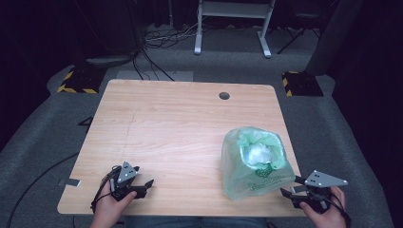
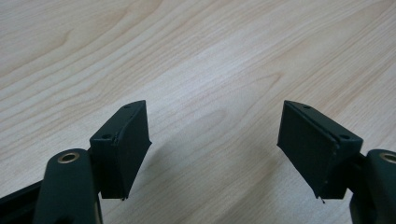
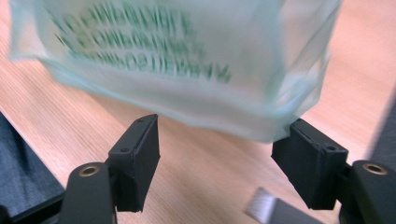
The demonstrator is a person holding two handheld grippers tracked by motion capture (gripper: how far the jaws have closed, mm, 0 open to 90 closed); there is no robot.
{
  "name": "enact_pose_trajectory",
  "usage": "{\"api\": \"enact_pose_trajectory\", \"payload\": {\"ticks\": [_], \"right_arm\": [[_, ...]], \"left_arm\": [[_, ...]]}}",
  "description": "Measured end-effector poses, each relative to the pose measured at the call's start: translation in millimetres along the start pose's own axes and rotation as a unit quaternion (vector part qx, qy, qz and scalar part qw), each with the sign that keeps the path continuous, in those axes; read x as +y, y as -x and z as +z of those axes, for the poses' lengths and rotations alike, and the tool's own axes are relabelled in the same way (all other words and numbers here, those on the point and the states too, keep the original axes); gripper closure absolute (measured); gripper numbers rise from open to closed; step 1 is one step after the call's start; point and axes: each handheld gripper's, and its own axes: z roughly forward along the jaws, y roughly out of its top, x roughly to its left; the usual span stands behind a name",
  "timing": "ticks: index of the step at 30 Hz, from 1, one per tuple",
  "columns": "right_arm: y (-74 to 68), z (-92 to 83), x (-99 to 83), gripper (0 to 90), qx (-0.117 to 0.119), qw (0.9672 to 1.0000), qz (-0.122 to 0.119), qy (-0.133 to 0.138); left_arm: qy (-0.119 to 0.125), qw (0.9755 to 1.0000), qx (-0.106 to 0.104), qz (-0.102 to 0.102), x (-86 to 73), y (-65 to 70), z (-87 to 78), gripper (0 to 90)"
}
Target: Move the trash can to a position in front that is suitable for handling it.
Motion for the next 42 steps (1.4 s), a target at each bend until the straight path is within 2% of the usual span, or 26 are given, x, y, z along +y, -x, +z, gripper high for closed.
{"api": "enact_pose_trajectory", "payload": {"ticks": [4,7,10,14,17,19,23,25,30,31,35,37,38,42], "right_arm": [[1.2,-17.2,14.3,31.7,-0.004,0.9996,-0.01,0.024],[2.0,-24.1,23.9,31.7,-0.01,0.9991,-0.018,0.036],[3.0,-27.9,32.7,30.1,-0.01,0.9978,-0.016,0.064],[5.4,-30.6,43.6,30.2,-0.021,0.9952,-0.011,0.095],[6.7,-31.5,52.4,31.5,-0.02,0.9943,-0.01,0.104],[7.3,-31.6,59.3,31.5,-0.023,0.9933,-0.011,0.113],[8.0,-28.9,72.3,29.8,-0.02,0.9904,-0.008,0.136],[8.8,-24.8,76.7,28.4,-0.023,0.9893,-0.003,0.144],[7.9,-8.9,80.2,27.6,-0.035,0.9915,0.002,0.125],[6.5,-4.6,80.4,27.5,-0.032,0.9913,0.007,0.127],[3.5,7.3,81.8,28.2,-0.015,0.9912,0.02,0.13],[1.3,13.2,83.9,29.2,-0.007,0.9913,0.022,0.13],[-0.7,15.9,85.3,26.5,-0.005,0.9913,0.023,0.129],[-9.8,23.2,92.4,23.8,-0.016,0.9921,0.021,0.123]], "left_arm": [[0.003,1.0,-0.001,-0.005,0.5,1.8,-0.1,25.4],[0.005,1.0,-0.003,-0.003,1.3,2.3,-0.6,25.4],[0.009,1.0,-0.003,0.0,2.8,3.2,-1.8,25.3],[0.01,0.9999,-0.006,0.012,3.4,4.1,-2.2,24.6],[0.013,0.9999,-0.007,0.004,2.2,4.9,-1.7,24.6],[0.014,0.9998,-0.003,0.01,2.5,3.7,-2.4,24.7],[0.016,0.9997,-0.012,0.011,2.4,4.8,-2.9,23.8],[0.017,0.9997,-0.009,0.014,2.1,4.6,-3.0,23.4],[0.021,0.9998,-0.006,0.005,1.2,3.9,-4.6,21.0],[0.021,0.9997,-0.003,0.009,1.2,2.9,-4.9,21.1],[0.021,0.9998,-0.006,0.003,0.2,3.9,-3.8,21.7],[0.02,0.9997,-0.005,0.01,0.9,4.0,-3.7,21.7],[0.02,0.9997,-0.006,0.011,1.1,4.7,-3.4,21.7],[0.019,0.9997,-0.006,0.017,1.8,5.6,-3.2,21.7]]}}
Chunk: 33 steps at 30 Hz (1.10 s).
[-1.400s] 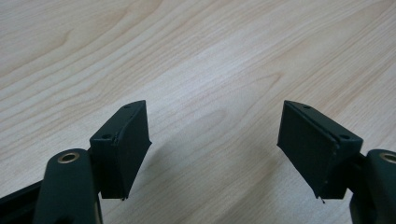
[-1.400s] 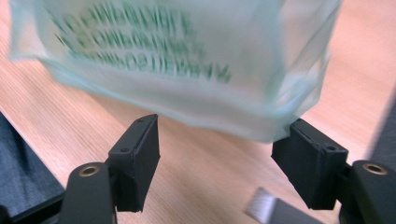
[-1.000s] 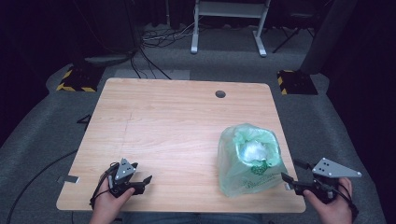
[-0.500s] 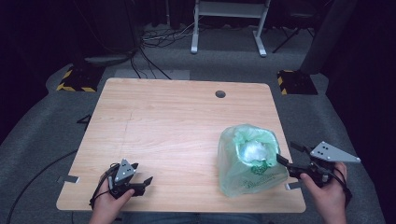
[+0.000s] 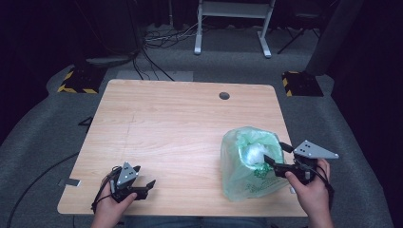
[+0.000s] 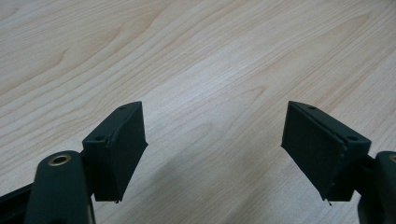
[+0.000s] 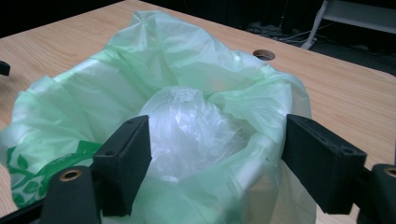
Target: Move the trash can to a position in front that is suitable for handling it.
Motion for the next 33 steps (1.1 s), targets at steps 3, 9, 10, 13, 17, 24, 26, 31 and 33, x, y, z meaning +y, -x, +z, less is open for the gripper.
{"api": "enact_pose_trajectory", "payload": {"ticks": [3,9,10,13,17,24,26,31,33], "right_arm": [[-10.2,7.2,3.1,22.8,0.0,1.0,0.005,-0.002],[-36.8,26.7,8.6,21.2,0.019,0.9994,0.029,-0.007],[-41.1,29.8,9.8,21.2,0.025,0.9992,0.029,-0.007],[-54.1,36.5,14.0,20.2,0.029,0.9992,0.025,-0.01],[-71.7,37.6,21.9,23.2,0.043,0.999,0.008,0.0],[-49.1,6.5,29.6,31.8,0.02,0.9985,0.011,0.049],[-34.3,0.6,22.3,32.5,-0.012,0.999,0.011,0.041],[-15.8,12.0,-5.8,34.7,-0.03,0.9994,0.016,0.0],[-17.2,22.2,-16.7,35.1,-0.012,0.9997,0.019,-0.011]], "left_arm": [[0.001,1.0,-0.002,-0.002,0.5,1.0,0.5,21.7],[0.007,1.0,-0.004,0.004,3.4,4.0,1.2,21.7],[0.006,1.0,-0.005,0.005,3.7,4.3,1.2,21.7],[0.008,0.9999,-0.007,0.007,4.7,5.3,2.9,21.7],[0.011,0.9999,-0.008,0.011,6.6,6.6,3.3,21.7],[0.015,0.9997,-0.011,0.015,8.5,8.0,3.8,21.7],[0.015,0.9997,-0.013,0.013,8.8,9.0,4.1,21.7],[0.012,0.9997,-0.015,0.017,10.5,11.5,4.8,21.7],[0.013,0.9997,-0.014,0.015,10.7,12.7,5.6,21.7]]}}
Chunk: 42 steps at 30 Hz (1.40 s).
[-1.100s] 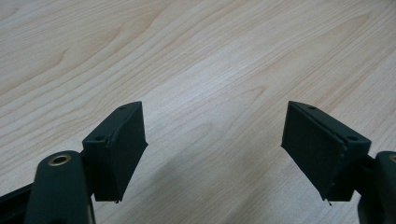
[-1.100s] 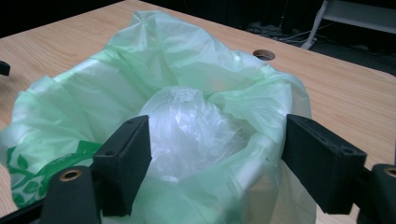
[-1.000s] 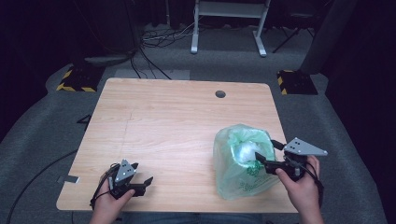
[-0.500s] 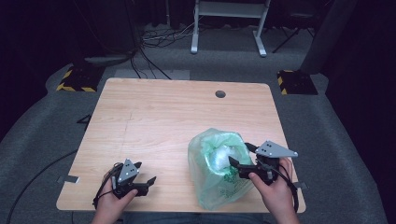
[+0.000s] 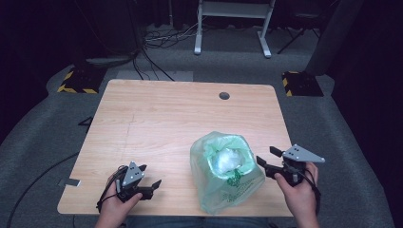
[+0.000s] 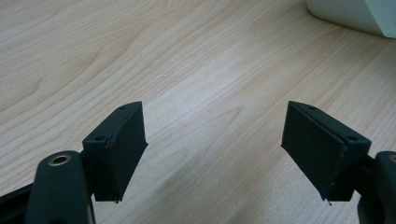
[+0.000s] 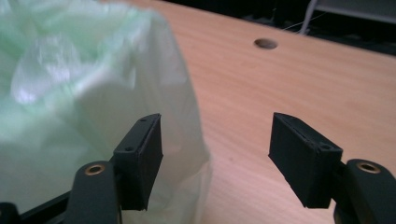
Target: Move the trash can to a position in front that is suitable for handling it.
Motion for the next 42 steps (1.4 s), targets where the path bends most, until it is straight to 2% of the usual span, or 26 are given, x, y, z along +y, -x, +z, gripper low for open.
{"api": "enact_pose_trajectory", "payload": {"ticks": [4,5,17,23,30,33,36,41,42], "right_arm": [[-10.8,18.8,-11.4,35.0,0.031,0.9994,-0.001,-0.016],[-14.3,22.1,-12.5,38.0,0.036,0.9992,-0.002,-0.019],[-55.1,47.8,-16.5,35.2,0.085,0.9954,-0.019,-0.04],[-66.8,65.0,-9.8,34.1,0.096,0.9944,-0.025,-0.039],[-67.3,80.8,2.9,32.6,0.084,0.9956,-0.027,-0.031],[-69.0,82.1,4.8,32.6,0.085,0.9955,-0.026,-0.031],[-73.8,77.1,4.0,31.8,0.098,0.9943,-0.03,-0.029],[-72.5,64.0,0.6,31.6,0.096,0.9946,-0.03,-0.023],[-70.3,53.7,-3.4,31.2,0.093,0.9949,-0.032,-0.023]], "left_arm": [[0.001,1.0,-0.002,0.001,0.4,0.9,0.1,21.8],[0.001,1.0,-0.001,0.002,0.3,1.1,-0.3,21.7],[0.008,0.9999,-0.006,0.007,-0.5,4.2,-6.7,22.2],[0.01,0.9999,-0.008,0.0,-0.8,2.6,-5.0,22.5],[0.008,0.9999,-0.009,0.005,-0.9,4.2,-5.2,22.4],[0.011,0.9999,-0.009,0.003,-0.9,4.4,-7.0,22.4],[0.01,0.9999,-0.007,0.004,0.0,5.2,-11.8,21.9],[0.016,0.9999,-0.007,-0.001,2.2,7.4,-22.7,21.4],[0.017,0.9998,-0.007,0.002,3.4,9.0,-27.0,21.2]]}}
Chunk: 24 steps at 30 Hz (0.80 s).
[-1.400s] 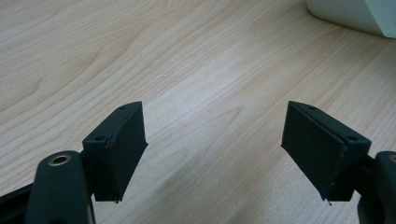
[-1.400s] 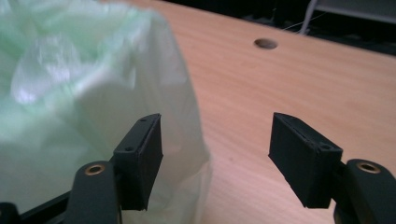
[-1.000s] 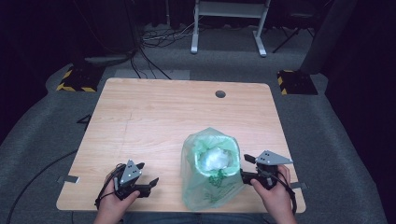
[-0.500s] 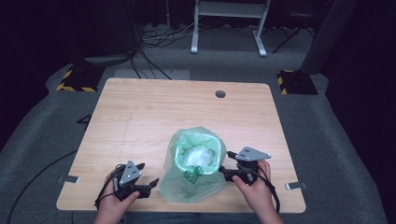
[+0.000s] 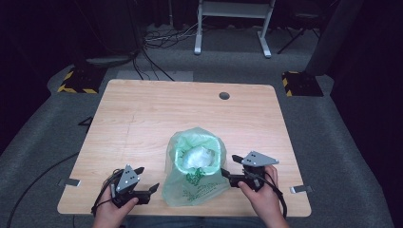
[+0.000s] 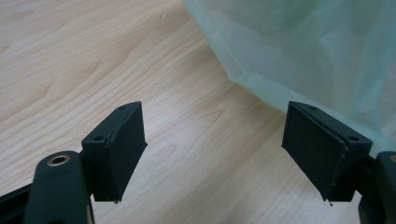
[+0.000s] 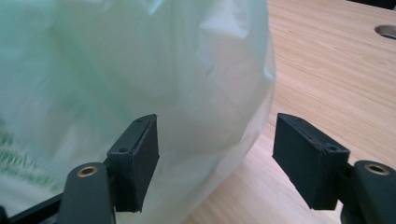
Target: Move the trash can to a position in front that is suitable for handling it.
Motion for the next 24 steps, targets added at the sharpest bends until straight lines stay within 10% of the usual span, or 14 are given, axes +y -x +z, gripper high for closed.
{"api": "enact_pose_trajectory", "payload": {"ticks": [11,24], "right_arm": [[-15.0,-40.9,-21.0,27.8,-0.001,0.9999,-0.014,-0.007],[-34.5,-25.1,-36.2,25.5,0.03,0.9985,-0.041,-0.022]], "left_arm": [[-0.005,0.9996,-0.018,0.021,2.1,31.9,-24.6,19.4],[-0.003,0.9973,-0.056,0.048,-3.0,63.3,-2.6,24.8]]}}
